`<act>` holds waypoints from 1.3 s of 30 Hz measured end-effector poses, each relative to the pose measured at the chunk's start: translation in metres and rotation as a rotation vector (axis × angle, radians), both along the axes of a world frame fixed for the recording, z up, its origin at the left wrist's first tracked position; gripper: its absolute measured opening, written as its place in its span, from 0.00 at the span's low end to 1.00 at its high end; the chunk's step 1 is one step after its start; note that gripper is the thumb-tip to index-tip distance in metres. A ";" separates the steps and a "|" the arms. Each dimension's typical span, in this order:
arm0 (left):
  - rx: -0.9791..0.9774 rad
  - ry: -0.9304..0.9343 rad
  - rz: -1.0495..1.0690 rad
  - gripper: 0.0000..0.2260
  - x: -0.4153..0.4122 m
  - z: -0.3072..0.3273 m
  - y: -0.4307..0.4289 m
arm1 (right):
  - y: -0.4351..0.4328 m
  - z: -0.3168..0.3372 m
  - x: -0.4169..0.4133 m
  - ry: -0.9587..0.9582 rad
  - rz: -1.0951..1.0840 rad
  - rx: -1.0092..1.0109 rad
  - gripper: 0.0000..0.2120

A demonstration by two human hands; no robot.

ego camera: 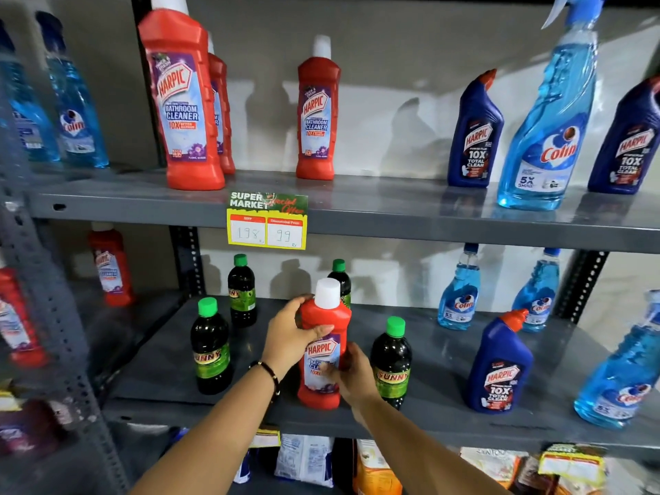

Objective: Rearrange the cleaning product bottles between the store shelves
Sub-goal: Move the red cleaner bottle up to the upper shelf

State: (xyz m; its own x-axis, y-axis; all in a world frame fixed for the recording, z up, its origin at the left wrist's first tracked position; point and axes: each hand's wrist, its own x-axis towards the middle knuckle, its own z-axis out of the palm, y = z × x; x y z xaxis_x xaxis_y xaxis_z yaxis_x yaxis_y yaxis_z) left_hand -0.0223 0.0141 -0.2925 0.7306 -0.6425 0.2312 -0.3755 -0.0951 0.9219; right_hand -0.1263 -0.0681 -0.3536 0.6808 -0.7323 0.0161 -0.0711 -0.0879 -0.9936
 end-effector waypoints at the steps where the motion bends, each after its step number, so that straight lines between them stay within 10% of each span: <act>1: -0.003 0.005 0.001 0.31 -0.002 0.002 0.002 | 0.000 0.002 -0.002 0.005 0.009 -0.003 0.16; 21: -0.159 -0.383 0.084 0.33 -0.087 0.221 0.119 | 0.081 0.218 -0.085 -0.176 0.333 -0.204 0.11; 28: -0.256 -0.399 -0.009 0.15 -0.072 0.325 0.080 | 0.054 0.322 -0.076 -0.218 0.241 -0.285 0.06; 39: -0.255 -0.369 0.004 0.20 -0.013 0.355 0.021 | 0.012 0.354 -0.006 -0.191 0.050 -0.354 0.16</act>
State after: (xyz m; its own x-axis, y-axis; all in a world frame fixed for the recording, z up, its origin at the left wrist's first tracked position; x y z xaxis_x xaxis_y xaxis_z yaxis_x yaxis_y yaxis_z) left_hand -0.0357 0.0349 0.0622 0.5719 -0.5287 0.6272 -0.6834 0.1159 0.7208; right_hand -0.1323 -0.0560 -0.0001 0.6756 -0.6251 0.3909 0.1246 -0.4258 -0.8962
